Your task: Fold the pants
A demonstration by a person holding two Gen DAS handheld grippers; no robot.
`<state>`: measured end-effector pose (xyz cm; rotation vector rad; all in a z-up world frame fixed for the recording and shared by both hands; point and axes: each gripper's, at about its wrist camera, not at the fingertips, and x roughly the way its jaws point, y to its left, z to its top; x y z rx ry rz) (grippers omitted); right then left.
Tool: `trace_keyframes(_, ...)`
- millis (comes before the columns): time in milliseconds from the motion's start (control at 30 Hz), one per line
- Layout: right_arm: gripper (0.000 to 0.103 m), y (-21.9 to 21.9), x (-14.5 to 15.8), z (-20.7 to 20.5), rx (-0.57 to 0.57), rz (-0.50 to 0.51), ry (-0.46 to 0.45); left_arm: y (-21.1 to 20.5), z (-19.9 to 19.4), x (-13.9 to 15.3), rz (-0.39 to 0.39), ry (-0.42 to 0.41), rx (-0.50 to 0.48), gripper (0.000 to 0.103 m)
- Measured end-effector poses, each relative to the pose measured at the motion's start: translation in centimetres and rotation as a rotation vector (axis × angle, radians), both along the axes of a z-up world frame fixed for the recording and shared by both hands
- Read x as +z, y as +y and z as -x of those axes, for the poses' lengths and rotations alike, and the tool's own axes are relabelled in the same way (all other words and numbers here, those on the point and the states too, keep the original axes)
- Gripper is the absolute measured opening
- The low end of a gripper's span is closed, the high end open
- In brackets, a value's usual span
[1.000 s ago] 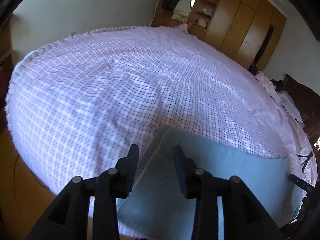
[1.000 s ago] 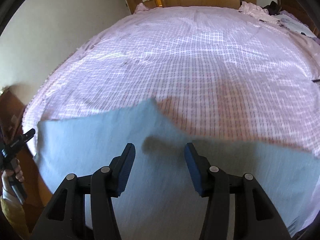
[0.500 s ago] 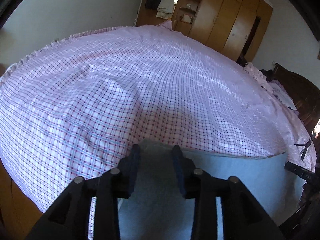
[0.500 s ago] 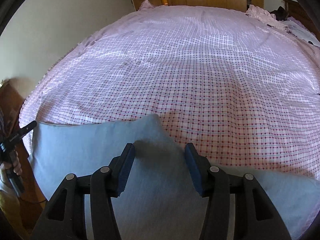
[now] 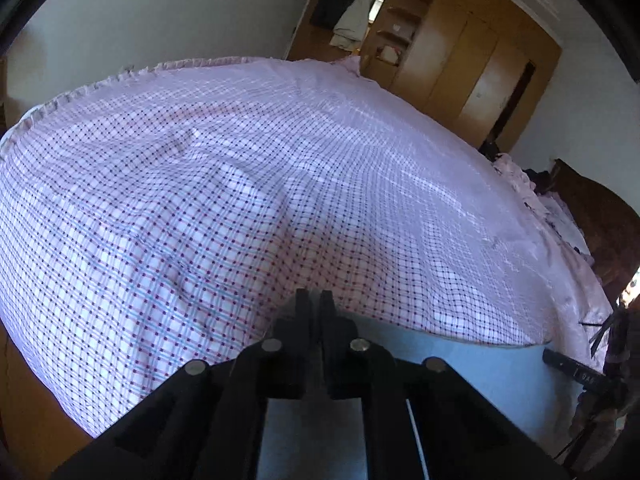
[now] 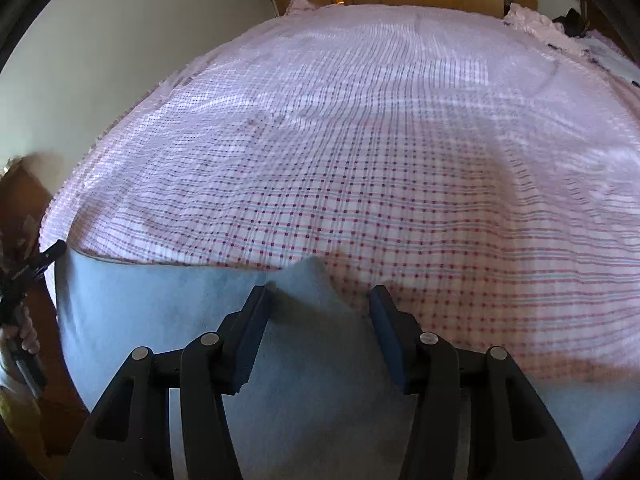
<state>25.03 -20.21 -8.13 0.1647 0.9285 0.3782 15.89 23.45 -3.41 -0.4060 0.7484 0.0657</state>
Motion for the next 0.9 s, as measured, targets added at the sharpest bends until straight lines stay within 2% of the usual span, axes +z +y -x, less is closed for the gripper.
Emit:
trace_keyframes(33, 0.003, -0.2, 0.3, 0.1, 0.001, -0.031, -0.013, 0.0, 0.0, 0.1, -0.001, -0.002, 0.003, 0.005)
trace_keyframes(133, 0.001, -0.9, 1.8, 0.9, -0.037, -0.079, -0.097, -0.2, 0.5, 0.8, -0.019, -0.034, -0.006, 0.005)
trace_keyframes(200, 0.001, -1.1, 2.1, 1.0, -0.062, -0.07, -0.131, -0.2, 0.5, 1.1, -0.036, -0.046, -0.014, 0.005)
trace_keyframes(333, 0.001, -0.4, 0.3, -0.7, -0.071, -0.031, -0.071, 0.2, -1.7, -1.1, -0.041, 0.037, -0.026, 0.006)
trace_keyframes(433, 0.001, 0.5, -0.5, -0.9, -0.059, 0.028, -0.086, 0.3, -2.3, -1.9, -0.073, 0.052, -0.021, 0.01)
trace_keyframes(567, 0.002, 0.3, 0.8, -0.2, -0.067, 0.048, -0.101, 0.6, -1.6, -0.2, -0.082, 0.058, -0.015, 0.012)
trace_keyframes(633, 0.006, -0.1, 2.0, 0.7, -0.08, 0.043, -0.13, 0.5, -0.3, 1.2, -0.121, 0.046, -0.006, 0.012)
trace_keyframes(733, 0.009, -0.2, 3.8, 2.5, -0.087, 0.061, -0.17, -0.7, 1.7, 3.0, -0.134, 0.013, -0.029, 0.013)
trace_keyframes(900, 0.013, 1.4, 4.3, 5.1, 0.0, 0.048, -0.137, -5.1, 4.0, 3.7, -0.06, -0.019, -0.15, 0.019)
